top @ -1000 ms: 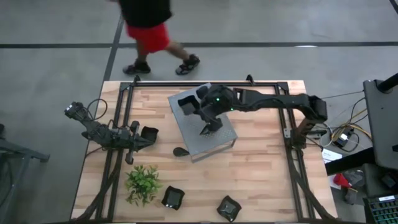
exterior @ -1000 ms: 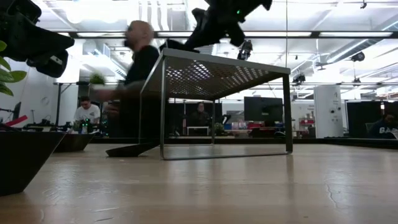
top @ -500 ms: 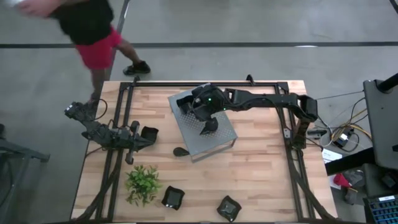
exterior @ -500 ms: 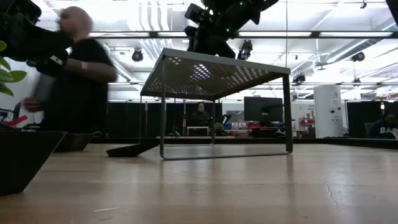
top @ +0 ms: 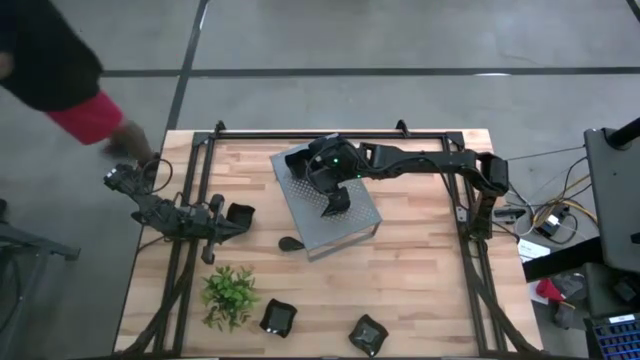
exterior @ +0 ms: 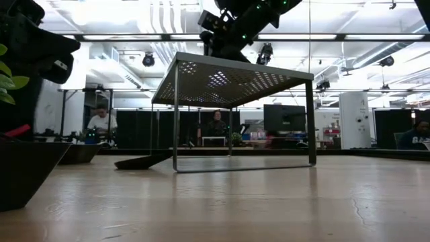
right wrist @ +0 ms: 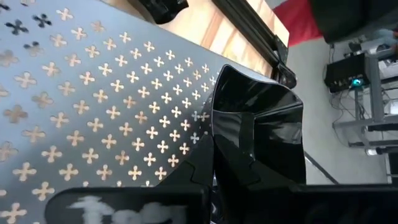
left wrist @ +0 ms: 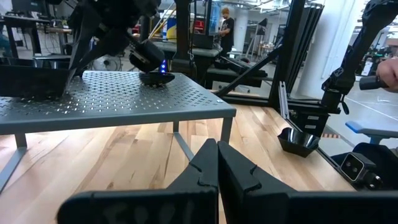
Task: Pick & Place Mini shaped plates
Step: Put the distorted square plate on the shelf, then stack the distorted square plate on top of the distorted square plate on the shelf
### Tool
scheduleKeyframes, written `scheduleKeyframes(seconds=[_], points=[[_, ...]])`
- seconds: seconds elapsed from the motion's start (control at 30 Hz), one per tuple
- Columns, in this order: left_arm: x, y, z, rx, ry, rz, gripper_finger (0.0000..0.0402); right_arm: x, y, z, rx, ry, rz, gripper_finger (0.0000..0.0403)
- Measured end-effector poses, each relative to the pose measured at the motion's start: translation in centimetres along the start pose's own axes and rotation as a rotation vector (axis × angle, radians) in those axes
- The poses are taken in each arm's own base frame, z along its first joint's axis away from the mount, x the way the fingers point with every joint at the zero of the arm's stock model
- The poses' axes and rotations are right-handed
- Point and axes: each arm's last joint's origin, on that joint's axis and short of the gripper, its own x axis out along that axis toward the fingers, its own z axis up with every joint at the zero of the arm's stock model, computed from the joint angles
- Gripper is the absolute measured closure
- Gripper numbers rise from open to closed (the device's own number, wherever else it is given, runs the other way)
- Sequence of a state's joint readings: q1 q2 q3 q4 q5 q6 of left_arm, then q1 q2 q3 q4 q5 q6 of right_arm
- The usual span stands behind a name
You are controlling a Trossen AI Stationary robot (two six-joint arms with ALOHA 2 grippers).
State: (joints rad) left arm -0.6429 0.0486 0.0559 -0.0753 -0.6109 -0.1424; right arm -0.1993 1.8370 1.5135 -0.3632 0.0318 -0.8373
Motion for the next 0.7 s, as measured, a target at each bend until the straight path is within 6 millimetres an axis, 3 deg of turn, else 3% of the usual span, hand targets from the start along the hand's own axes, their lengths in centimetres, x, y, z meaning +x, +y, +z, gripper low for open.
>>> scheduleKeyframes(seconds=[0.33,0.57,0.7], points=[[0.0,0.0,0.0,0.000,0.000,0.000,0.0401,0.0,0.1,0.1,0.004,-0.023,0.020,0.0391],[0.0,0.0,0.0,0.001,0.000,0.000,0.0401,-0.1,0.4,0.5,0.000,-0.050,0.041,0.0343],[0.0,0.0,0.0,0.000,0.000,0.000,0.0401,-1.2,0.6,1.4,0.013,-0.075,0.038,0.0318]])
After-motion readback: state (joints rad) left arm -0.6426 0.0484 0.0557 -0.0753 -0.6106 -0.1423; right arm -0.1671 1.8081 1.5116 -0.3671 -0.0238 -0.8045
